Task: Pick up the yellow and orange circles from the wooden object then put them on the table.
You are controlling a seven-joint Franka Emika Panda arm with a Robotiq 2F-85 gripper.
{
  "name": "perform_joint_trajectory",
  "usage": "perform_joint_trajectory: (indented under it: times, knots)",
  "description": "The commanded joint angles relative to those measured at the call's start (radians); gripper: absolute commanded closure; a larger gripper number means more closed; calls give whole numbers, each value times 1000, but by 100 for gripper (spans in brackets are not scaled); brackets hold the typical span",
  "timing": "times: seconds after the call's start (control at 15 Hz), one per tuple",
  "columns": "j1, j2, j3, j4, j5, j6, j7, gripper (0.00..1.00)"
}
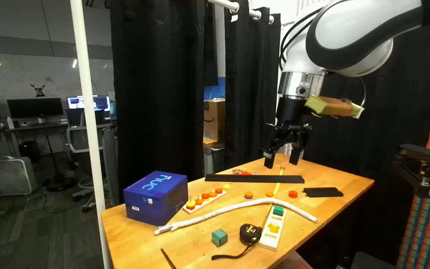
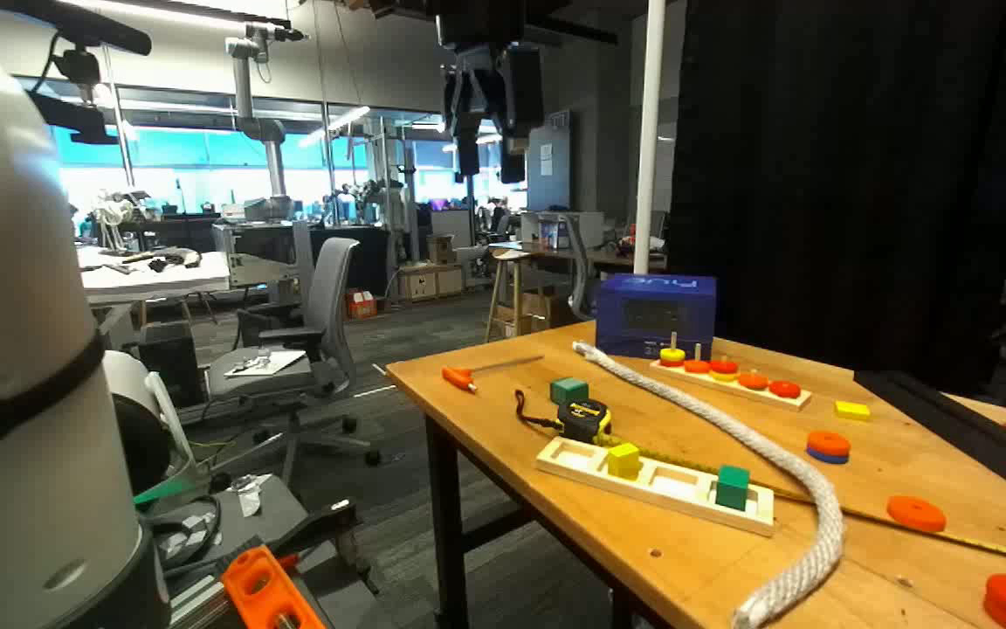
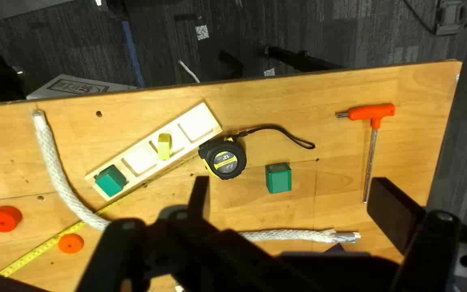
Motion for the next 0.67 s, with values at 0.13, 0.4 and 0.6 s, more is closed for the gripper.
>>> perform_joint_trajectory:
  times: [0.13,0.4,0.6]
  knots:
    - [-5,-4,4,11,3,-3,-3,0]
    - [-5,-5,4,11,3,-3,-3,0]
    - [6,22,-12,16,-14,9,-70,0]
